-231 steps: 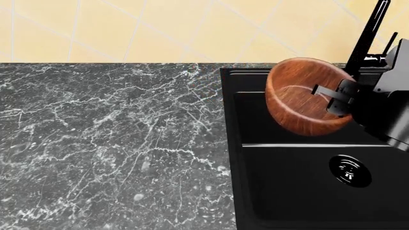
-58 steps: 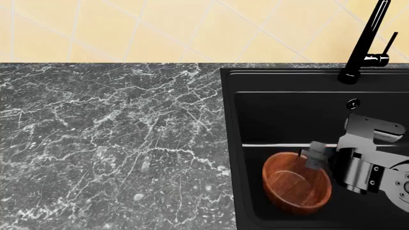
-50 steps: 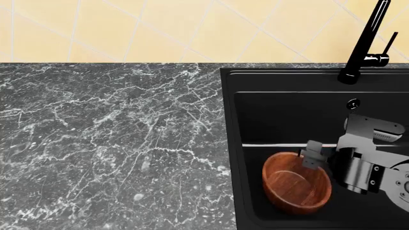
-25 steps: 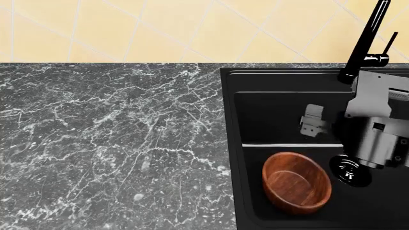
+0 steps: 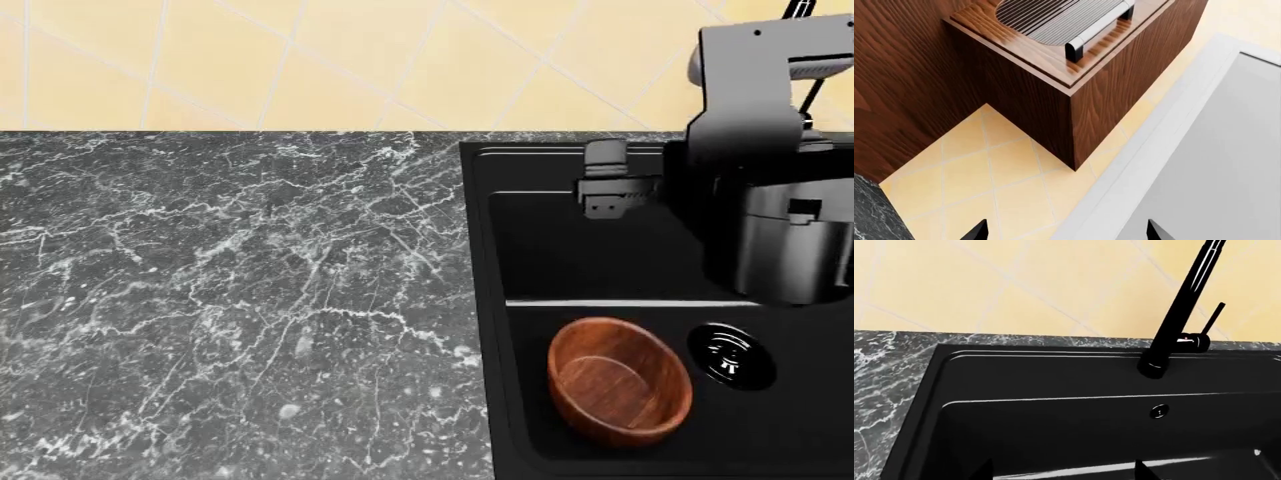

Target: Move the fresh-baked cupcake off the tray onto the counter, and place the bowl used for mixing into the sink.

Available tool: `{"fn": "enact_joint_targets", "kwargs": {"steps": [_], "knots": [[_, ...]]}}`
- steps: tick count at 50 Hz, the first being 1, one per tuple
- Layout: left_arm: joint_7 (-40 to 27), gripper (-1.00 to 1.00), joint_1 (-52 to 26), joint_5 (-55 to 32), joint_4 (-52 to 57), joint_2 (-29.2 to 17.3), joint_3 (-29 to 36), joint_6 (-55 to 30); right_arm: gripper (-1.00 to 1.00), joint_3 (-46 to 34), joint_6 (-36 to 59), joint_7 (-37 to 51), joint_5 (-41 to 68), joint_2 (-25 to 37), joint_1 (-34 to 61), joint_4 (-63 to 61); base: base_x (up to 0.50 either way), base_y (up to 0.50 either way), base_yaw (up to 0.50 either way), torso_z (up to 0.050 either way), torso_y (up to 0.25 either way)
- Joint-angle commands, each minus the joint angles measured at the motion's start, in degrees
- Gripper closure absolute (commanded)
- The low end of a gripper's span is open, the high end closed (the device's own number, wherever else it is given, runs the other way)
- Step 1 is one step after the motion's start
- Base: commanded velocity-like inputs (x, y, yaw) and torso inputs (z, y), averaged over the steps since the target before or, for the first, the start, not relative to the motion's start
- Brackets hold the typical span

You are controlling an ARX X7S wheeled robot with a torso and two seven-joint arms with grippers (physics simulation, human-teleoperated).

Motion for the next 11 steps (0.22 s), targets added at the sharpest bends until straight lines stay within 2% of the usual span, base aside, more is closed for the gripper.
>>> {"fn": "enact_joint_targets", "kwargs": {"steps": [1,11], "knots": [[-0.12,-1.00,0.11,0.07,0.06,-0.14,-0.04,0.17,-1.00,-0.70,3.64,3.00,2.62,-2.13,5.91,-4.93,0.00,0.00,0.00,0.000,0.000],[-0.17,-1.00,0.55,-0.13,0.13,-0.24,-0.43,0.52,-1.00,-1.80,5.06,5.76,5.00,-4.09,9.15,-7.92,0.00,0.00,0.00,0.000,0.000]]}}
